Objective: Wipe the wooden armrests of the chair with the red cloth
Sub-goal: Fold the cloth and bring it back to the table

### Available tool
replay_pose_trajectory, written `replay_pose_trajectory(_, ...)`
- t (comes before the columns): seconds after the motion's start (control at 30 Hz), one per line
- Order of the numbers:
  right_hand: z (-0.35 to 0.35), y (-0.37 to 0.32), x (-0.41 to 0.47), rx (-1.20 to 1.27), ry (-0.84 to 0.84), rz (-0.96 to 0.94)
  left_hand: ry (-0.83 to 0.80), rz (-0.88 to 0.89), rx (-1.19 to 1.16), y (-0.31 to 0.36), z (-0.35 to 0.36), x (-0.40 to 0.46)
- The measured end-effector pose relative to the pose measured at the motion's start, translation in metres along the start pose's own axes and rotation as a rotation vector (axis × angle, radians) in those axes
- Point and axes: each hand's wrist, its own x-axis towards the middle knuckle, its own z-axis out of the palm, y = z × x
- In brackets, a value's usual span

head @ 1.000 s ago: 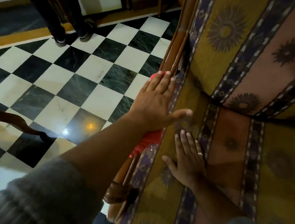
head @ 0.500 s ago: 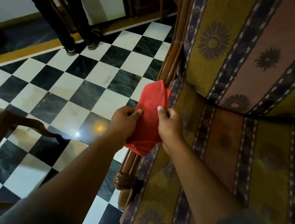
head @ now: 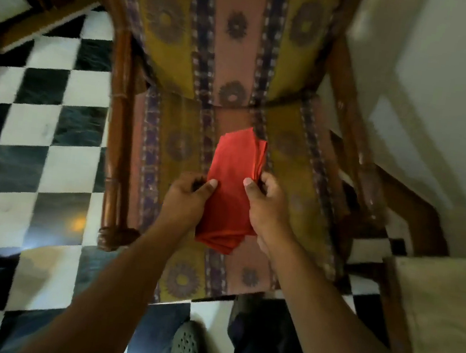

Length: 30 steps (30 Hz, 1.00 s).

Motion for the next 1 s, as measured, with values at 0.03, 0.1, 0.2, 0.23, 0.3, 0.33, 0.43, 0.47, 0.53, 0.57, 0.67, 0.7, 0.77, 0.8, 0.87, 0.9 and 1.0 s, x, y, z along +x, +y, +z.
replay_pose_trajectory(0.03, -0.022, 0.003, -0.004, 0.010, 0.040, 0.004, -0.040, 0.028, 0.030, 0.003, 0.017, -0.008)
replay_pose_trajectory(0.1, -0.069, 0.011, -0.015, 0.021, 0.120, 0.001, -0.132, 0.093, 0.068, 0.011, 0.056, -0.025)
replay_pose_trajectory(0.2, -0.140, 0.031, -0.036, 0.007, 0.232, 0.026, -0.306, 0.092, 0.100, 0.018, 0.119, -0.051)
replay_pose_trajectory(0.23, -0.163, 0.039, -0.043, 0.019, 0.261, 0.048, -0.361, 0.079, 0.126, 0.021, 0.139, -0.061)
replay_pose_trajectory(0.3, -0.216, 0.062, -0.063, 0.091, 0.341, 0.081, -0.470, 0.085, 0.190, 0.023, 0.192, -0.085)
replay_pose_trajectory(0.33, -0.228, 0.068, -0.069, 0.125, 0.366, 0.090, -0.494, 0.097, 0.198, 0.022, 0.205, -0.091)
replay_pose_trajectory(0.43, -0.303, 0.108, -0.101, 0.189, 0.545, 0.128, -0.623, 0.174, 0.313, 0.018, 0.286, -0.134)
replay_pose_trajectory(0.47, -0.327, 0.123, -0.113, 0.199, 0.599, 0.144, -0.678, 0.182, 0.350, 0.014, 0.312, -0.151)
replay_pose_trajectory(0.53, -0.367, 0.152, -0.136, 0.241, 0.679, 0.182, -0.763, 0.192, 0.429, 0.006, 0.358, -0.182)
replay_pose_trajectory(0.57, -0.398, 0.173, -0.153, 0.278, 0.742, 0.225, -0.831, 0.212, 0.502, 0.000, 0.394, -0.205)
replay_pose_trajectory(0.67, -0.450, 0.217, -0.185, 0.354, 0.838, 0.312, -0.958, 0.236, 0.627, -0.018, 0.457, -0.250)
replay_pose_trajectory(0.7, -0.463, 0.228, -0.193, 0.366, 0.861, 0.342, -0.979, 0.257, 0.671, -0.024, 0.473, -0.260)
replay_pose_trajectory(0.77, -0.491, 0.254, -0.211, 0.391, 0.904, 0.396, -1.034, 0.310, 0.750, -0.039, 0.511, -0.282)
replay_pose_trajectory(0.8, -0.505, 0.268, -0.218, 0.399, 0.927, 0.412, -1.066, 0.319, 0.780, -0.048, 0.530, -0.291)
replay_pose_trajectory(0.87, -0.528, 0.296, -0.231, 0.408, 0.968, 0.467, -1.124, 0.282, 0.817, -0.066, 0.566, -0.309)
replay_pose_trajectory(0.9, -0.537, 0.312, -0.236, 0.425, 0.991, 0.490, -1.144, 0.265, 0.843, -0.077, 0.583, -0.316)
replay_pose_trajectory(1.0, -0.545, 0.342, -0.236, 0.454, 1.019, 0.513, -1.163, 0.288, 0.881, -0.099, 0.608, -0.319)
